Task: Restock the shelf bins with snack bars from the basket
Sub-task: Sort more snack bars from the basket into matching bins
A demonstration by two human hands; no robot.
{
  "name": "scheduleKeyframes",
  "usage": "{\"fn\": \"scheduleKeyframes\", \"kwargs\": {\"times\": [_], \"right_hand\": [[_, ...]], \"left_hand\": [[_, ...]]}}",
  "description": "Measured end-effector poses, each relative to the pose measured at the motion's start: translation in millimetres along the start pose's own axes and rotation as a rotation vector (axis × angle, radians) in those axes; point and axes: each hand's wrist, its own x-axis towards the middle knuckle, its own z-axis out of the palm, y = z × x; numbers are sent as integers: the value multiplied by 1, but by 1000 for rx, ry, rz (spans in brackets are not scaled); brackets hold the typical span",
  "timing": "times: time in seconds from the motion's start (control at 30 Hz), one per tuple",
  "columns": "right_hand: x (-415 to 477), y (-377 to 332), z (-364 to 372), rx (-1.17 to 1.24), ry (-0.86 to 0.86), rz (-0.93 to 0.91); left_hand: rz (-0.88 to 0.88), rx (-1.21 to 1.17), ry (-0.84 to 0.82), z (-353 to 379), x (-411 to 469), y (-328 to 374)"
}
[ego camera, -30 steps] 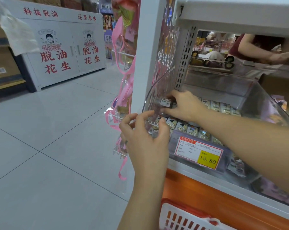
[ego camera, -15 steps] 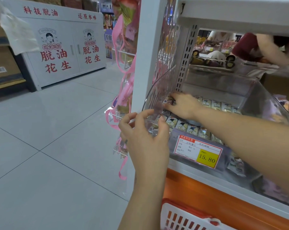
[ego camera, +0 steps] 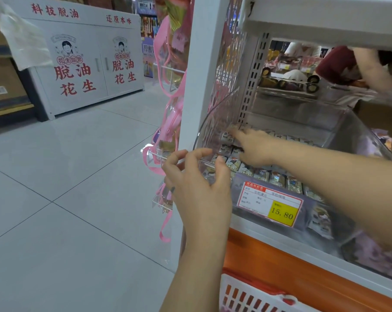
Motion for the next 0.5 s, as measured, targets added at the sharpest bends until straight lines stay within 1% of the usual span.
{"fn": "scheduleKeyframes", "kwargs": {"times": [0.07, 0.13, 0.33, 0.5], "right_hand": [[-4, -1, 4, -80, -117, -10], [-6, 0, 6, -108, -149, -11], [-9, -3, 3, -135, -109, 17], [-13, -2, -5, -83, -99, -15]], "left_hand": [[1, 9, 6, 0, -1, 0], [-1, 10, 9, 0, -1, 0], [-17, 8, 26, 0, -1, -1], [-30, 44, 3, 0, -1, 2]]}}
